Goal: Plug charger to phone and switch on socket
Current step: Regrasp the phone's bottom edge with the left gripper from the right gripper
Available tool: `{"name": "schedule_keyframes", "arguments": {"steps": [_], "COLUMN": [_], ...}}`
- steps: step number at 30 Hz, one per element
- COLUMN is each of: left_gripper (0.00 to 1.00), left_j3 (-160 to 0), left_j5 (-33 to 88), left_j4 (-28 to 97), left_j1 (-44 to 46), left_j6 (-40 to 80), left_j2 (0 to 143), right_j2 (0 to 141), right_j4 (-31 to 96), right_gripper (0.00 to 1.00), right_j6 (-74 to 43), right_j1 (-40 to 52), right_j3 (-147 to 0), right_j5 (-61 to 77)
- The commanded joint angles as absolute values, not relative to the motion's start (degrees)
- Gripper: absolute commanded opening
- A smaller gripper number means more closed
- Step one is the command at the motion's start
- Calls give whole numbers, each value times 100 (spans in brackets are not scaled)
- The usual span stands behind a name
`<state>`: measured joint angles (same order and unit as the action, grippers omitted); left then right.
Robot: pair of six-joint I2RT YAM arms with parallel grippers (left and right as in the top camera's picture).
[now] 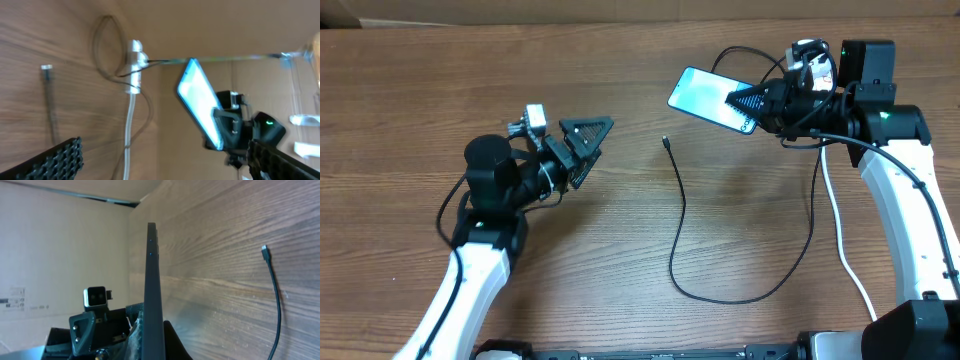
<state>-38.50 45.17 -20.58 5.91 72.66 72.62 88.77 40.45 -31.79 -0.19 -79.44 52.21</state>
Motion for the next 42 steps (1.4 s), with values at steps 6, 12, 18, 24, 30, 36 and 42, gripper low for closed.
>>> {"name": "schedule_keyframes", "arguments": {"steps": [6, 12, 18, 24, 30, 36, 42], "left_gripper": [100, 100, 99, 67, 59, 63, 55], "left_j3": [-3865, -3868, -3868, -3868, -3868, -3868, -3868], "left_j5": [4947, 4703, 4318, 4062, 3918, 3785, 3811], "left_j4": [-4121, -5701, -7199, -7511, -7509, -7328, -6716], "left_j1": [574, 576, 648, 786, 792, 790, 790], "left_j6": [9039, 10003, 10884, 10934, 11087, 11085, 11000], "left_j2": [8075, 8914, 9719, 9911, 9911, 9911, 9911], "right_j2": [8906, 9242, 9439, 9539, 9909, 9968, 9968], "right_j4": [2591, 1653, 1356, 1313, 1334, 1367, 1592], "right_gripper": [4, 4, 4, 4, 4, 4, 4], "right_j6": [-4788, -5778, -6176, -6283, -6278, -6101, -5822], "right_j1": [504, 1092, 1472, 1782, 2126, 2272, 2274], "right_j3": [-8014, -7994, -7994, -7992, -7983, -7983, -7983], "right_j5": [5111, 4674, 4338, 4029, 3990, 3990, 3994]}}
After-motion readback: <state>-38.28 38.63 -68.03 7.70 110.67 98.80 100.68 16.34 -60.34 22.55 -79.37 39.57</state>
